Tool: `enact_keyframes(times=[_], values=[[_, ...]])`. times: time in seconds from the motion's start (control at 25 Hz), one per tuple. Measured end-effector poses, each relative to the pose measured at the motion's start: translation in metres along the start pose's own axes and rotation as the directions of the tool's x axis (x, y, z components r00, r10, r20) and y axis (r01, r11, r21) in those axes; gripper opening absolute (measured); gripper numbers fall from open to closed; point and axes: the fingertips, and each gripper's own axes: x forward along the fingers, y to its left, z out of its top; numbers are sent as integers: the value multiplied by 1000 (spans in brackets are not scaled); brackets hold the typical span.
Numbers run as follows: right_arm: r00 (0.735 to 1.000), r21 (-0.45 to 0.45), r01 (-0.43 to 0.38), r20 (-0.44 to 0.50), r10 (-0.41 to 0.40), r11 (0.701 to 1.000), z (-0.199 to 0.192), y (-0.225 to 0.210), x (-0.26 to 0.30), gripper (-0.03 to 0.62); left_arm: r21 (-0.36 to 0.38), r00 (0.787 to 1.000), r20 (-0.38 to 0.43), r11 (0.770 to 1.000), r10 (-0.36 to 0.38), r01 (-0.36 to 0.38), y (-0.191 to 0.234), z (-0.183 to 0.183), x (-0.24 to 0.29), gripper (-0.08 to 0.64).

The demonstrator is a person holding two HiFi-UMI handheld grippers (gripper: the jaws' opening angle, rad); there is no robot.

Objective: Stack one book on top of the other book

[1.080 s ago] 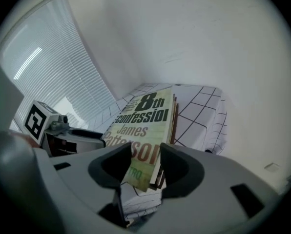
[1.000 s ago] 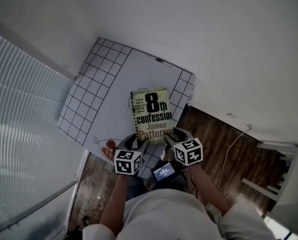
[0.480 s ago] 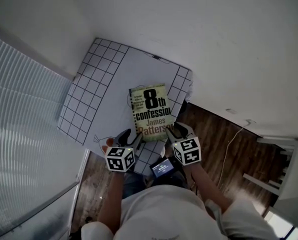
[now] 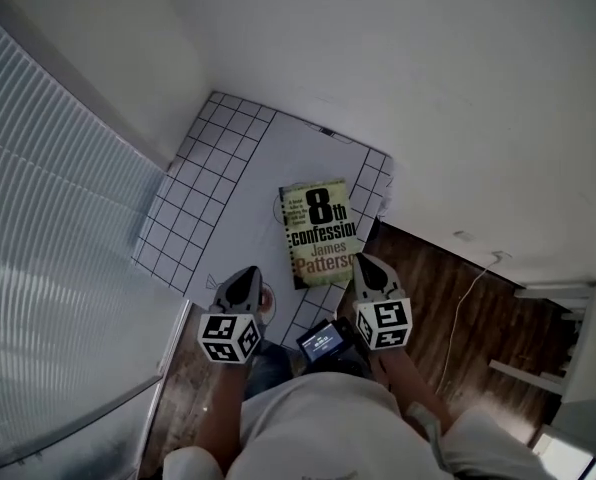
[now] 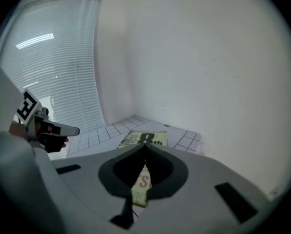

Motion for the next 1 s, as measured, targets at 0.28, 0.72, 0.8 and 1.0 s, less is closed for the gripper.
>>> enact_keyframes(times=[0.28, 0.72, 0.8, 1.0], values=[[992, -27, -46, 118, 49, 999, 46, 50, -15, 8, 171, 989, 145, 984, 22, -47, 8, 61, -49, 8], [977, -61, -77, 196, 87, 995, 115, 112, -17, 8, 214, 975, 220, 976, -1, -48, 20, 106, -74, 8], [978, -55, -76, 193, 85, 996, 113, 116, -16, 8, 192, 974, 228, 980, 9, -54, 27, 107, -80, 8], [976, -67, -77, 200, 89, 995, 117, 125, -12, 8, 178, 968, 250, 982, 13, -60, 37, 112, -89, 8]])
